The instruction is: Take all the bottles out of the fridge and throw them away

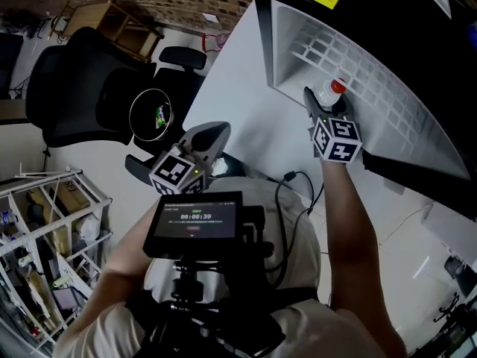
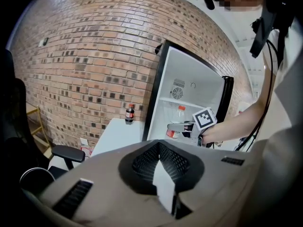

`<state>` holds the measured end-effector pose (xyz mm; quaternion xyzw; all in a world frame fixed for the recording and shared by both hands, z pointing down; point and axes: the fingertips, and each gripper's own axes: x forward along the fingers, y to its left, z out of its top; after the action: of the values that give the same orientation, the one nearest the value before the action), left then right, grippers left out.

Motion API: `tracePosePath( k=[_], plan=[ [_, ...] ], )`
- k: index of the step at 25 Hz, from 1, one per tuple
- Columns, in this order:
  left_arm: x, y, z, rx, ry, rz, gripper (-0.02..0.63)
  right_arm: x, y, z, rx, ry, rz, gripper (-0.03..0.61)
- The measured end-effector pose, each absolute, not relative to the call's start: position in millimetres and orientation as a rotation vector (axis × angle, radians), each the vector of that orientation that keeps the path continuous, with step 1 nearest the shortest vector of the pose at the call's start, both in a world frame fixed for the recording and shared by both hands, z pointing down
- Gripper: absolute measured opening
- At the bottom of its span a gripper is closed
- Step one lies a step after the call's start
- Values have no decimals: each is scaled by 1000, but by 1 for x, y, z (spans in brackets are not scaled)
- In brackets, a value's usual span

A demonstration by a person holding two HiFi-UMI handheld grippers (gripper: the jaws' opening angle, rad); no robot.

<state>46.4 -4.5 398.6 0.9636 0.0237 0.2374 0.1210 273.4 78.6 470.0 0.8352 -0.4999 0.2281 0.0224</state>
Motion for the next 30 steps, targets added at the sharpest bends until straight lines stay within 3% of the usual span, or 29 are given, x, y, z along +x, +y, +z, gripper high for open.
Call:
tracePosePath(
  k=[12, 20, 26, 30],
  plan=[
    [51, 20, 422, 2893, 157, 807, 16, 180, 66, 442, 2428, -1940, 751, 299],
    [40, 5, 427, 2886, 133, 810, 91, 117, 16, 414, 2230, -2188, 739, 299],
    [21, -20, 427, 2872, 42, 767, 229, 83, -23, 401, 2086, -2299, 729, 299],
    [8, -35, 426, 2876, 12, 753, 238, 61, -51, 396, 2007, -2350, 711, 299]
  ],
)
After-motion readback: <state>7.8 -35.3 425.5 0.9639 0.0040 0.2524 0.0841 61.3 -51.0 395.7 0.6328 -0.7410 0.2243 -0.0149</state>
